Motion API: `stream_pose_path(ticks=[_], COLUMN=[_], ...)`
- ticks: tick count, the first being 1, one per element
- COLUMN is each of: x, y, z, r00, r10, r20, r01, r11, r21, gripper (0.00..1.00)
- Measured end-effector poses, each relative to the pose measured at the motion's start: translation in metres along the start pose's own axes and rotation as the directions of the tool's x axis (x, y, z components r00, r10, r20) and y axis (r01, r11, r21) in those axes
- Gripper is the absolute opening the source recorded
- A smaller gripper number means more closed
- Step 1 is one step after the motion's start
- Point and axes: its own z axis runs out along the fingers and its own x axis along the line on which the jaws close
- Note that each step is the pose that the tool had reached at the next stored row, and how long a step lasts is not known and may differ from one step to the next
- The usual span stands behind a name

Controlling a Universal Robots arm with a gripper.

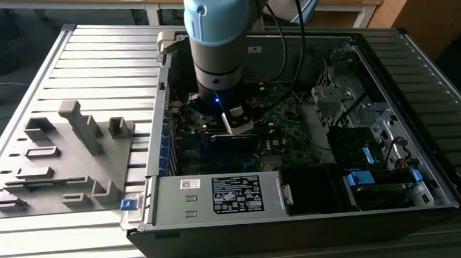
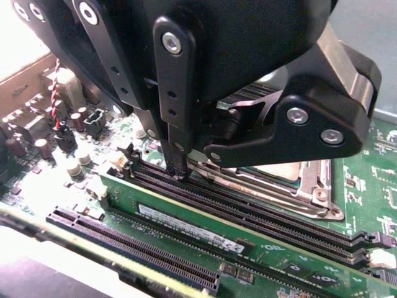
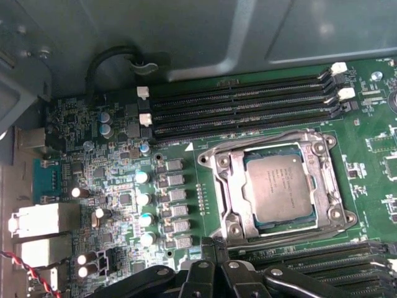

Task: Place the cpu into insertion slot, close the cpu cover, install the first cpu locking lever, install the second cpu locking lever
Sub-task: 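Install the second cpu locking lever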

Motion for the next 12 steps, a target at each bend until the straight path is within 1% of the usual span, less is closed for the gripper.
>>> stream_pose_path(ticks=[3, 4, 5, 9, 11, 12], x=[0.0001, 0.0001, 0.0000, -0.0001, -0.0002, -0.0002], y=[0.0001, 0.0002, 0.0004, 0.0017, 0.0024, 0.0026], z=[-0.0001, -0.0005, -0.0012, -0.0065, -0.0096, -0.0104], r00=[1.0000, 1.0000, 1.0000, 1.0000, 1.0000, 1.0000], r10=[0.000, 0.000, 0.001, 0.002, 0.002, 0.002], r20=[0.0000, -0.0004, -0.0009, -0.0039, -0.0049, -0.0052], r01=[0.000, 0.000, -0.001, -0.002, -0.002, -0.002], r11=[1.0000, 1.0000, 1.0000, 0.9997, 0.9995, 0.9994], r21=[-0.0012, -0.0042, -0.0088, -0.0254, -0.0320, -0.0337], gripper=[0.11, 0.11, 0.11, 0.11, 0.11, 0.11])
